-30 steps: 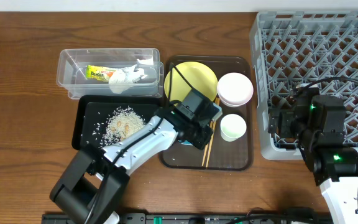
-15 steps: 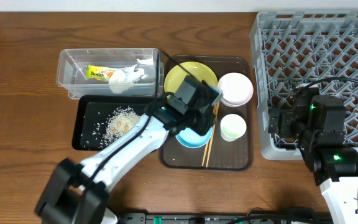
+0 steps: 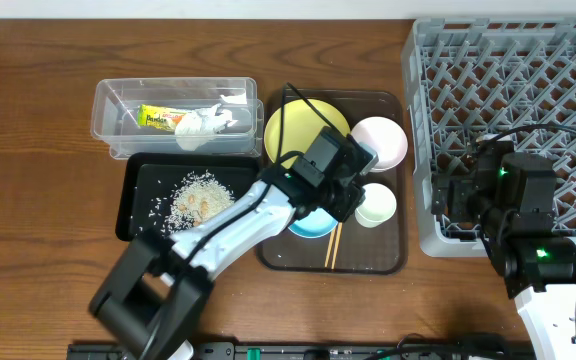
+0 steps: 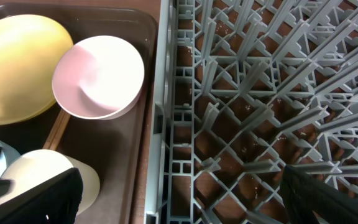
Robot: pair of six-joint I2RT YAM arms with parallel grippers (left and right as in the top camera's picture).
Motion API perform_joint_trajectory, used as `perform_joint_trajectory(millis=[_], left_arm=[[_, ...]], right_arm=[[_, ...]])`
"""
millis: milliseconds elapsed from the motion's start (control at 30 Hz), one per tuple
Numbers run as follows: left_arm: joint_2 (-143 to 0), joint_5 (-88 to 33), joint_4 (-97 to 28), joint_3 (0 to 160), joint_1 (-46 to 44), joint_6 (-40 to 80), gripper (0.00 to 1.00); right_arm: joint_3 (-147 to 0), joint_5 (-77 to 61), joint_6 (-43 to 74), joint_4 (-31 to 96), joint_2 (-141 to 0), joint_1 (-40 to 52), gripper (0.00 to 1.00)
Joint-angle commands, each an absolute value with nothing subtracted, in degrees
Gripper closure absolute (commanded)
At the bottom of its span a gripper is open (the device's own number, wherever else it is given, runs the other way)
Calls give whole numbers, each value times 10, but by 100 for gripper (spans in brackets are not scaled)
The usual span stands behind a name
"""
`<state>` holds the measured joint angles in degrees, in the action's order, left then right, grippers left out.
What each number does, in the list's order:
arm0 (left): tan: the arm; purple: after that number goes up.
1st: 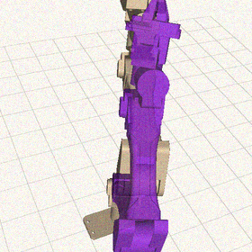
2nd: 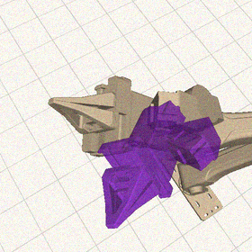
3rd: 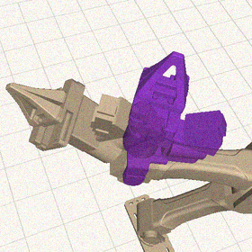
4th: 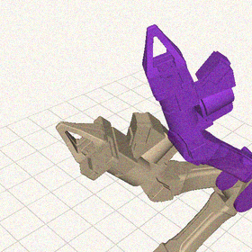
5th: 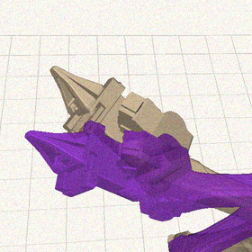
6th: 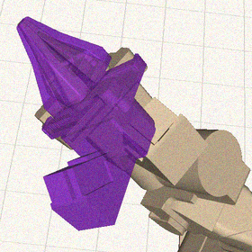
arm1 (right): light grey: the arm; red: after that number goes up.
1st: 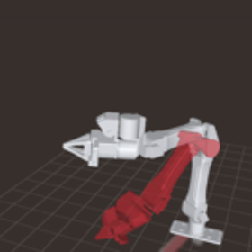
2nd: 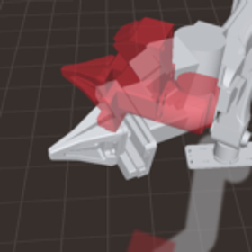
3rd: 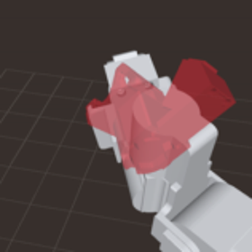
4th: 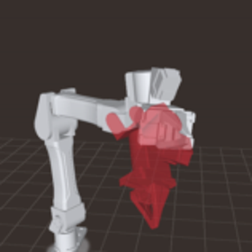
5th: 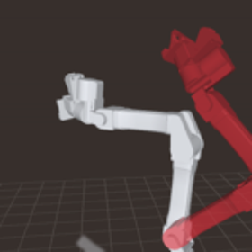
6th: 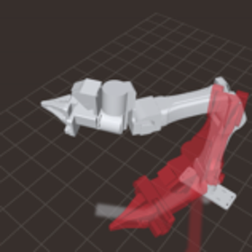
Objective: Sort waste into correct bins and load items into the dishwasher rack
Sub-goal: 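Grasp white cup with left gripper and lift it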
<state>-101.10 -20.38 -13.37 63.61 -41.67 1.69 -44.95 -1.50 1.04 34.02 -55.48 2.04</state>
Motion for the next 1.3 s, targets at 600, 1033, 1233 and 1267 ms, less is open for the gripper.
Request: perform_joint_trajectory(millis=[600,1033,1233,1267], left_arm=[[-942,-308,-123,639,-333,158,94],[-945,-685,-10,639,-161,428,94],[-945,-738,-10,639,-178,453,94],[-945,-740,-10,639,-182,454,94]], right_arm=[[-460,-33,34,305,-554,15,1],[-460,-595,-36,197,-674,16,1],[-460,-703,-35,94,-731,16,1],[-460,-710,-34,79,-737,16,1]])
